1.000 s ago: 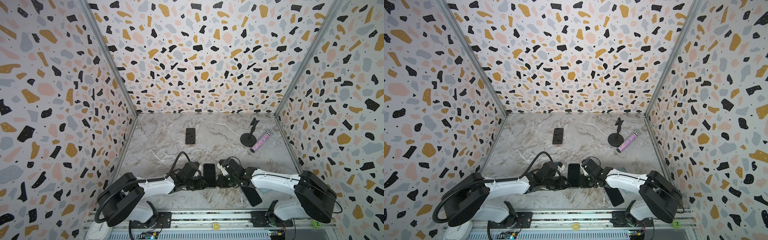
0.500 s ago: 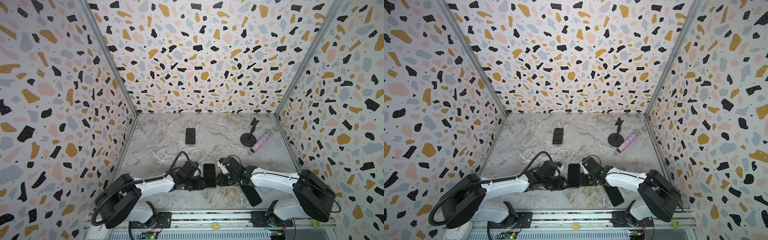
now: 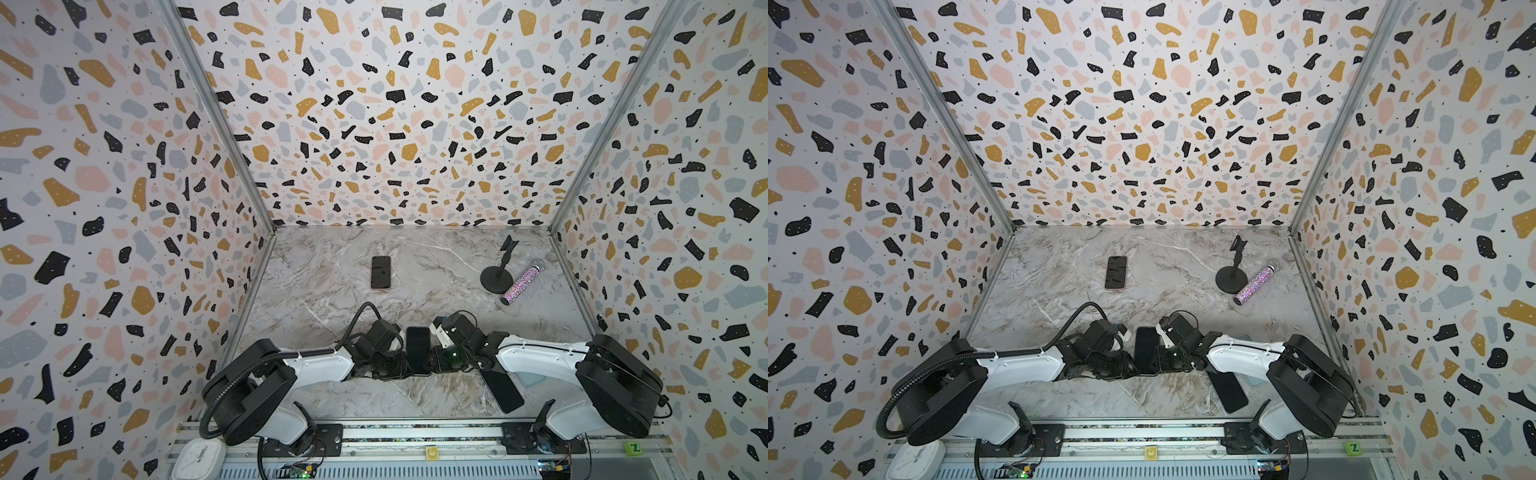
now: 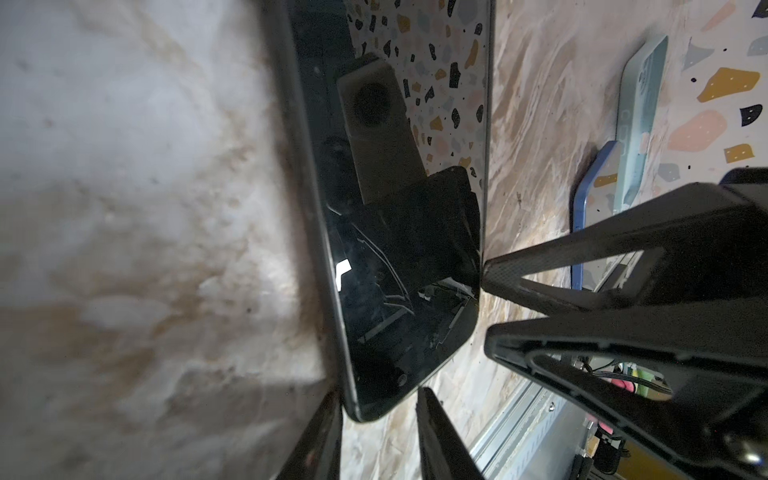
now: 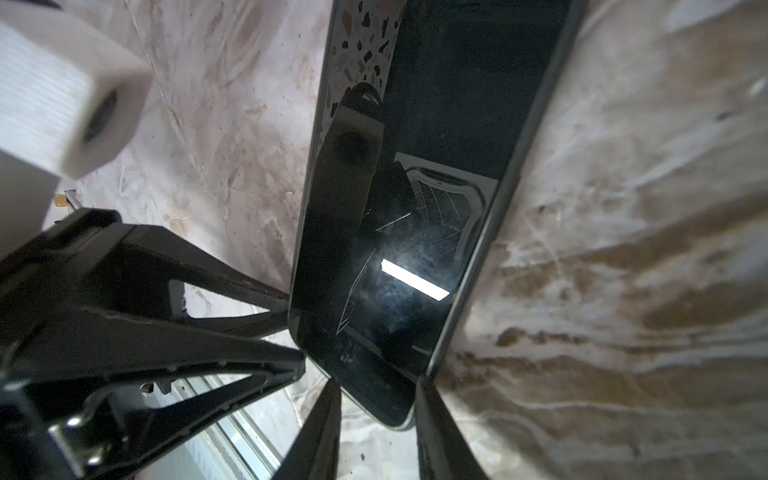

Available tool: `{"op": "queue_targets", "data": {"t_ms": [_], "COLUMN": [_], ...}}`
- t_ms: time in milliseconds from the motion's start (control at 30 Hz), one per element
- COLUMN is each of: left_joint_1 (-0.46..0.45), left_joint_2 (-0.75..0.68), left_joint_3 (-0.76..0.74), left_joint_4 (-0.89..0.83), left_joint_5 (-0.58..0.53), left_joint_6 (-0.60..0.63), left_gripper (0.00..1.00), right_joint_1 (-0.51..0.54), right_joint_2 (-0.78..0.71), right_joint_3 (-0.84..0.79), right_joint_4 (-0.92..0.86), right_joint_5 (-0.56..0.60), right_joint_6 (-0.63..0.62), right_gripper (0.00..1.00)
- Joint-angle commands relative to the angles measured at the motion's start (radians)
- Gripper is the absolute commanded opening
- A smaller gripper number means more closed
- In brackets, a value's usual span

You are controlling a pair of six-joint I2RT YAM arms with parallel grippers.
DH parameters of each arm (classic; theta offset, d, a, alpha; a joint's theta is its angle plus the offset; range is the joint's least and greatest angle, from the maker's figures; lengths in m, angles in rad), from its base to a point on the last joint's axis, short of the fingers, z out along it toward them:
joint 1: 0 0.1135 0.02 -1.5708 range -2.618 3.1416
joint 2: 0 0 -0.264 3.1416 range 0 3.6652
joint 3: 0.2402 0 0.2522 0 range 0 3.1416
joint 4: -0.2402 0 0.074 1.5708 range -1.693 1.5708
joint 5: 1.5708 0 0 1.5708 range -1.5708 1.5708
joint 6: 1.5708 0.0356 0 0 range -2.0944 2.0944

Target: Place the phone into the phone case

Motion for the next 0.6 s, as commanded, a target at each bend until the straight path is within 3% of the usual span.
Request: {"op": "queue_targets", "data": {"t_ms": [0, 267, 567], "left_joint_1": [-0.009, -0.008, -0.008], "left_joint_2": [0.039, 0.023, 0.028], "left_joint_3": [-0.020, -0.018, 0.050], "left_joint_4": [0.036, -0.007, -0.209], "left_joint_5": [0.010, -0.011, -0.154], "left_joint_6": [0.001, 0.024, 0.124], "left_gripper": [0.32, 0.34, 0.42], "right_joint_1": [0.017, 0.009, 0.023], "right_joint_2": [0.009, -0.092, -0.063], "right_joint_3": [-0.020, -0.009, -0.035], "right_joint_4": [0.002, -0.088, -0.054], "right_joint_5": [-0.009, 0.063, 0.049], "right_joint_6": [0.002, -0.018, -0.009], "right_gripper": [0.32, 0.35, 0.40]}}
